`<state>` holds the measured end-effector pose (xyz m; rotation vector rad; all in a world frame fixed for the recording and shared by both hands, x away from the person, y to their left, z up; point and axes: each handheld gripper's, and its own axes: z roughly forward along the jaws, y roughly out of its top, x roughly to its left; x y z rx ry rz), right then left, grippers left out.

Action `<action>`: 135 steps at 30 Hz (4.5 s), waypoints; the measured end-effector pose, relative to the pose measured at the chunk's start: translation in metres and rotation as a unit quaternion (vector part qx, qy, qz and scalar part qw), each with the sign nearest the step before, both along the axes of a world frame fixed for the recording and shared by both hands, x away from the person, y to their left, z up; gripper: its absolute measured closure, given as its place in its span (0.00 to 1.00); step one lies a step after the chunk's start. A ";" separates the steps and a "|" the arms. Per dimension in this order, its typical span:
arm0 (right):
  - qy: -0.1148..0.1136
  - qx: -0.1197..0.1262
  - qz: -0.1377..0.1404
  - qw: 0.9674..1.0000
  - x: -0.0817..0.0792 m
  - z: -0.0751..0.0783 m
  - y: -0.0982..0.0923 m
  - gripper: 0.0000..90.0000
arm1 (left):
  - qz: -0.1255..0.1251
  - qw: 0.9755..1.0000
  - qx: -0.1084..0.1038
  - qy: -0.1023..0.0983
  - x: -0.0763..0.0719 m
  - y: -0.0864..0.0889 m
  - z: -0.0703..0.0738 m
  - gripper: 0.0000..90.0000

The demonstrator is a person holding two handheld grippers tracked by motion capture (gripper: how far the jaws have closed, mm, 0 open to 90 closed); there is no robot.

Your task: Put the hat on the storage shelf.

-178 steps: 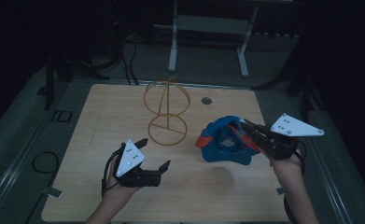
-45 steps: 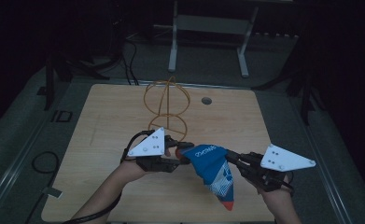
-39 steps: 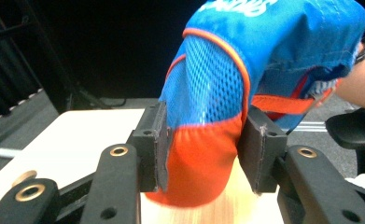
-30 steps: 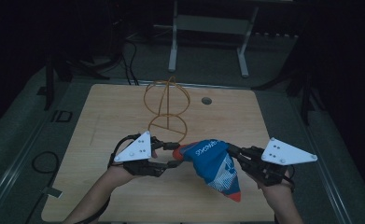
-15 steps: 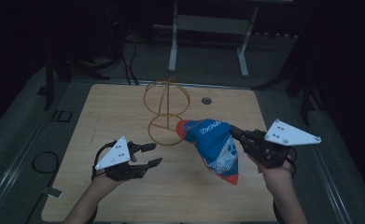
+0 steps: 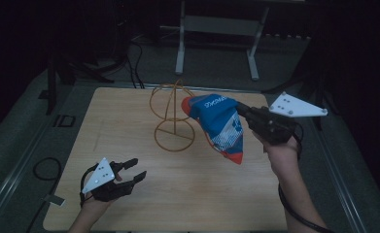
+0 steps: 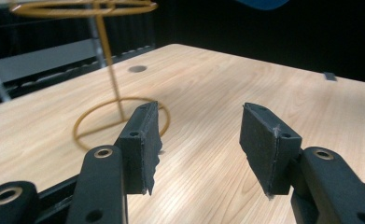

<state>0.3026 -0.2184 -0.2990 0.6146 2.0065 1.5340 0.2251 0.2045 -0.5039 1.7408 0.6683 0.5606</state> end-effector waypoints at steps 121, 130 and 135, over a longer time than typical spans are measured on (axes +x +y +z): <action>0.150 -0.066 0.014 0.986 0.123 -0.072 0.096 0.31 | 0.169 0.985 -0.040 0.019 -0.019 0.051 -0.061 0.02; 0.135 -0.068 0.044 0.988 0.109 -0.091 0.085 0.15 | 0.169 0.985 -0.040 0.020 -0.019 0.050 -0.062 0.02; 0.135 -0.061 0.055 0.987 0.101 -0.104 0.079 0.15 | 0.168 0.985 -0.041 0.020 -0.019 0.050 -0.062 0.02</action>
